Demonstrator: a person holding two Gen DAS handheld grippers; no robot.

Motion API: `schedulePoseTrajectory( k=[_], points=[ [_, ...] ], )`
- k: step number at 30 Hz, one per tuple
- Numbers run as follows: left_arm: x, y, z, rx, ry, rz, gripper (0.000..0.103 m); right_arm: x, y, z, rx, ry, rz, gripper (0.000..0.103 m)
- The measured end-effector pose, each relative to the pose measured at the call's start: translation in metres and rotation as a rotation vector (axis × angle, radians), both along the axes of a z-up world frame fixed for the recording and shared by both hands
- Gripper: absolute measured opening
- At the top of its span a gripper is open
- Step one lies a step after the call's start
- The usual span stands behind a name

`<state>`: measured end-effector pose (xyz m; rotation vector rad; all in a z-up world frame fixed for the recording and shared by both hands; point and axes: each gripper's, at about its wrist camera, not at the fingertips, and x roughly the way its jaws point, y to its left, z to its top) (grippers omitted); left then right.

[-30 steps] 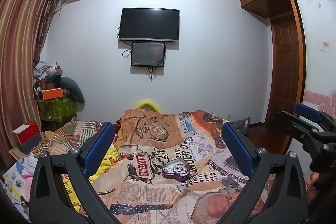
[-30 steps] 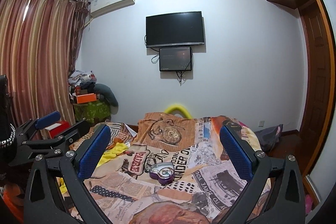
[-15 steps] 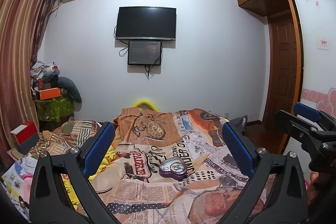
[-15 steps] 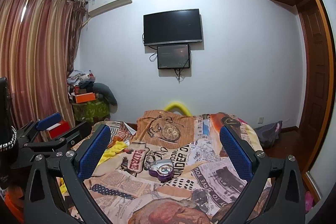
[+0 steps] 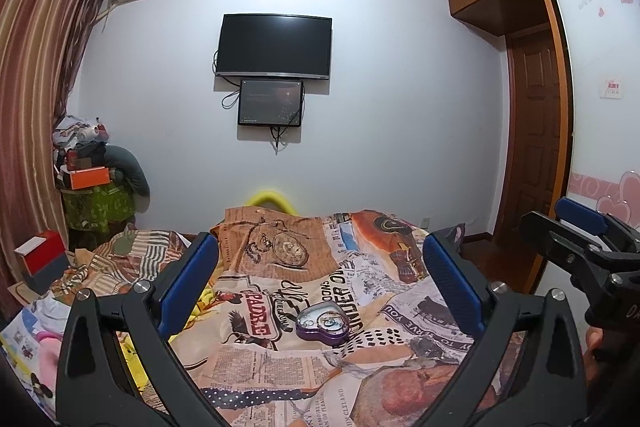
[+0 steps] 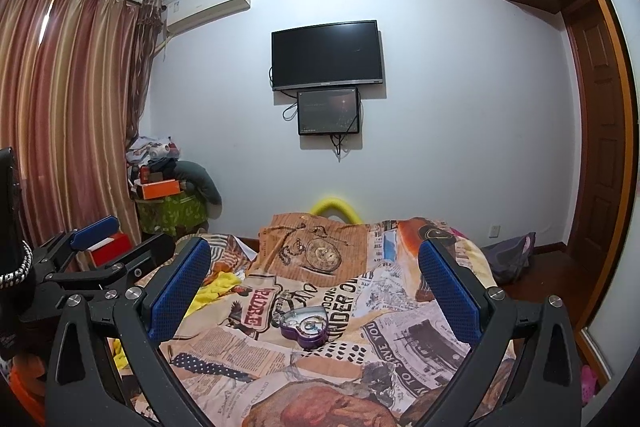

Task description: Organize jewelry

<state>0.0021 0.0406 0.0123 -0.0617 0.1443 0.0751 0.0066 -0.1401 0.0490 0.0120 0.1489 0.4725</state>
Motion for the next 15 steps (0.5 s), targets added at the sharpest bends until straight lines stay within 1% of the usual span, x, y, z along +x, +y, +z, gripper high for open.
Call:
schedulePoseTrajectory(
  k=[15],
  points=[
    [0.0021, 0.0042, -0.0027, -0.024, 0.016, -0.017, 0.103, 0.0018, -0.001, -0.0008, -0.003, 0.003, -0.001, 0.103]
  ],
)
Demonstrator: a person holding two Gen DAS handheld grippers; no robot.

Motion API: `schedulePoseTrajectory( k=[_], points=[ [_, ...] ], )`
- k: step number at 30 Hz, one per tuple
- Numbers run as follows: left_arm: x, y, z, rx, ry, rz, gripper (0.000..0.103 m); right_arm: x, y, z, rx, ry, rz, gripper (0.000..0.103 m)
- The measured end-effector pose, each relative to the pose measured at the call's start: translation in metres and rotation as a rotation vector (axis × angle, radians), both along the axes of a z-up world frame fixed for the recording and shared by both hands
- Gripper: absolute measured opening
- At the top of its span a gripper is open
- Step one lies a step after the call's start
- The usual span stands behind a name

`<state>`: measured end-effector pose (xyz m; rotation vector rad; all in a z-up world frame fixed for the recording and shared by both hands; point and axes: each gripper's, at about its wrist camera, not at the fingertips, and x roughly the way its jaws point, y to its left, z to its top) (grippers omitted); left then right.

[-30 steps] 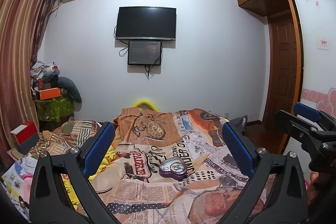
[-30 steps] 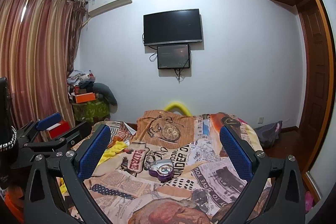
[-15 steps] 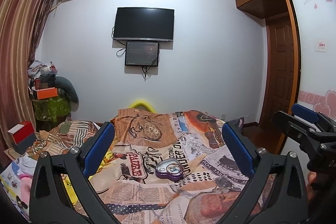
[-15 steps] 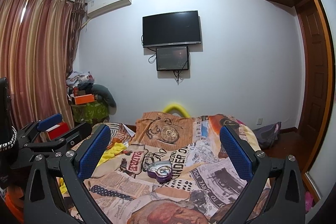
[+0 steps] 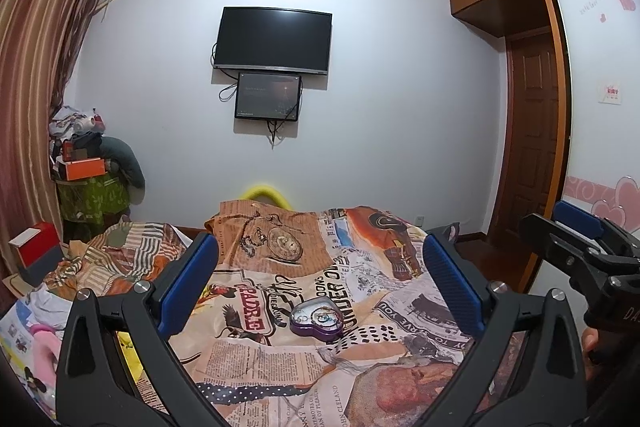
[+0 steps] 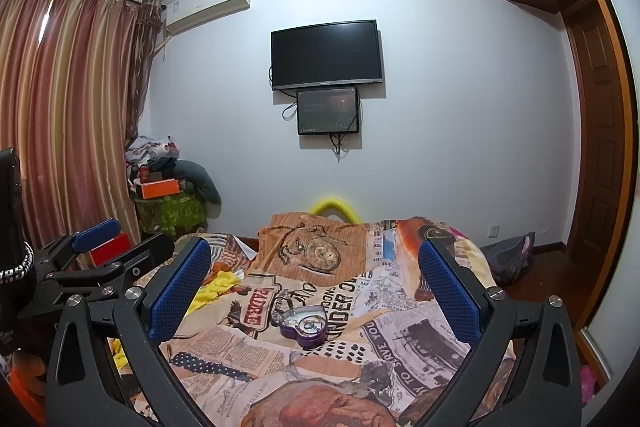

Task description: Organize jewelry

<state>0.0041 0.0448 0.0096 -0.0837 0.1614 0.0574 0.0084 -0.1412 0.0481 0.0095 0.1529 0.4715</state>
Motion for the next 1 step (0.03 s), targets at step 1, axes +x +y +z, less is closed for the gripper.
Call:
schedulePoseTrajectory(
  k=[1],
  points=[
    [0.0002, -0.0003, -0.0001, 0.001, 0.001, 0.0, 0.103, 0.0005, -0.0004, -0.0003, 0.0, 0.002, 0.001, 0.103]
  ],
)
